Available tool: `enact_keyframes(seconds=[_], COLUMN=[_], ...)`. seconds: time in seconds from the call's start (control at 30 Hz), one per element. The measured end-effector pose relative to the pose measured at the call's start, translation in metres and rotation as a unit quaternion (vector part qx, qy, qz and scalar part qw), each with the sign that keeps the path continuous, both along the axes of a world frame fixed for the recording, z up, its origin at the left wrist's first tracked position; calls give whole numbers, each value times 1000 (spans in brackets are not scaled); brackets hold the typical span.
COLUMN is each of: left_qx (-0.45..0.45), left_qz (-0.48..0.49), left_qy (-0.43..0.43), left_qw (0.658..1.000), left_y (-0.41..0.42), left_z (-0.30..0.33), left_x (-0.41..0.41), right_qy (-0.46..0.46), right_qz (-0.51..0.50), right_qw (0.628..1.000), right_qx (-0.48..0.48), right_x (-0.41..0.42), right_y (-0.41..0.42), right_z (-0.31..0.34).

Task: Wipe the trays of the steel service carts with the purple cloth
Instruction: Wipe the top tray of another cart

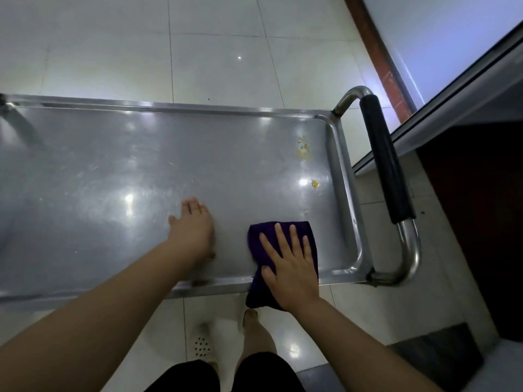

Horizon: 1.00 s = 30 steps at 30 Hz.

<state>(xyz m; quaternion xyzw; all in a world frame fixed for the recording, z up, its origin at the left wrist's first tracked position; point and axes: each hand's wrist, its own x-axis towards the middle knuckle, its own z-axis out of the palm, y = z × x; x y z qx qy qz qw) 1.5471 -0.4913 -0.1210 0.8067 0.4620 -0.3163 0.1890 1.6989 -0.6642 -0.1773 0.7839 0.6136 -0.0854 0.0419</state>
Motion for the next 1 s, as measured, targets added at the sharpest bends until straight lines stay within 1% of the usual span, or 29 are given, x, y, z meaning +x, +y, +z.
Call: enact_keyframes(seconds=[0.13, 0.3, 0.47, 0.63, 0.83, 1.0], left_qx=[2, 0, -2, -10, -26, -24], left_qz=[-4, 1, 21, 21, 41, 35], left_qy=[5, 9, 16, 38, 35, 42], left_qw=[1000, 1000, 1000, 999, 998, 998], left_y=[2, 4, 8, 14, 14, 8], left_z=[-1, -2, -5, -6, -10, -7], left_x=[2, 6, 9, 15, 15, 20], right_qy=[-1, 7, 9, -5, -2, 6], right_qz=[-11, -14, -15, -13, 24, -10], right_qw=[1000, 1000, 1000, 1000, 1000, 1000], right_qx=[0, -22, -20, -21, -16, -12], right_x=[18, 62, 102, 130, 164, 160], right_y=[36, 115, 192, 248, 274, 250], right_z=[-3, -1, 2, 2, 3, 3])
